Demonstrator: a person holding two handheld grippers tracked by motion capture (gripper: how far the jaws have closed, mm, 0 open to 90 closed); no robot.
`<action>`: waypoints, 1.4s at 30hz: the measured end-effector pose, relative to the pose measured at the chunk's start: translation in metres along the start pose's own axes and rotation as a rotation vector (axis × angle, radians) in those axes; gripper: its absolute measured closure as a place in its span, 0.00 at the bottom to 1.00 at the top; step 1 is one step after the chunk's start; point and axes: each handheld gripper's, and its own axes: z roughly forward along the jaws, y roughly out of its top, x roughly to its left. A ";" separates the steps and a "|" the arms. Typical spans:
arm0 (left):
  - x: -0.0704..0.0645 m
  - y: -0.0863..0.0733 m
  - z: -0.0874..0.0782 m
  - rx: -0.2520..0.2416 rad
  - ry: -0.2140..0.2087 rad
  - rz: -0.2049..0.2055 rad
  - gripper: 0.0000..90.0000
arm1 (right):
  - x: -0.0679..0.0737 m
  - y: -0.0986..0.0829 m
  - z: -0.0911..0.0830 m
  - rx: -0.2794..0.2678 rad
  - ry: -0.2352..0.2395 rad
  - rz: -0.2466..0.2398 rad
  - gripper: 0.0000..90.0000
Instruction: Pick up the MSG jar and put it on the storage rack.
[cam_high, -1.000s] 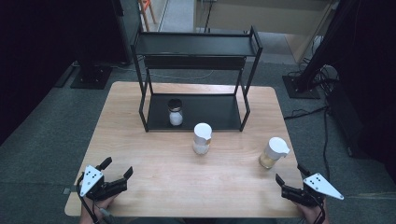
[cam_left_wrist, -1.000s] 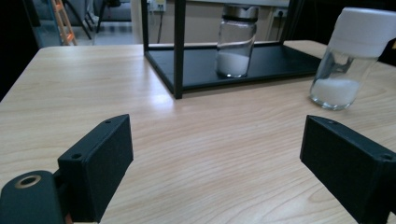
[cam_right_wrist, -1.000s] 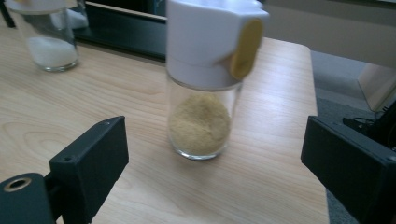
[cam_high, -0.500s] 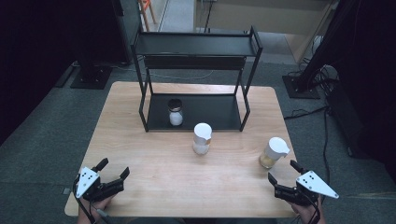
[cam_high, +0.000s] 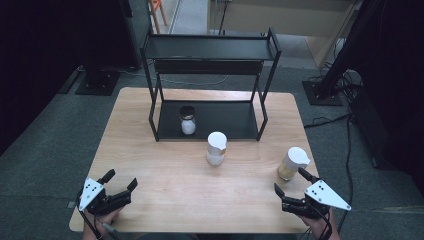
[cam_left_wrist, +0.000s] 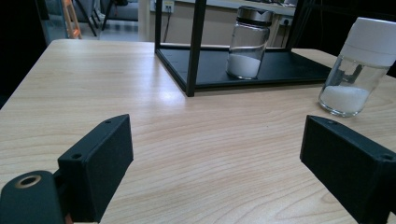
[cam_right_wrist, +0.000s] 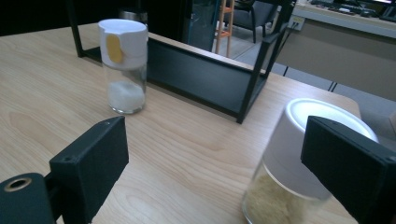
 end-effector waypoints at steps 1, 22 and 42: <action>0.000 0.000 0.000 0.000 -0.001 0.004 0.11 | 0.001 0.001 0.001 -0.002 0.003 0.001 0.08; 0.001 -0.001 -0.001 -0.004 -0.009 -0.013 0.11 | 0.029 0.015 0.025 -0.015 0.070 -0.013 0.08; 0.000 -0.001 -0.002 -0.007 -0.011 -0.012 0.11 | 0.051 0.025 0.056 -0.010 0.130 -0.013 0.08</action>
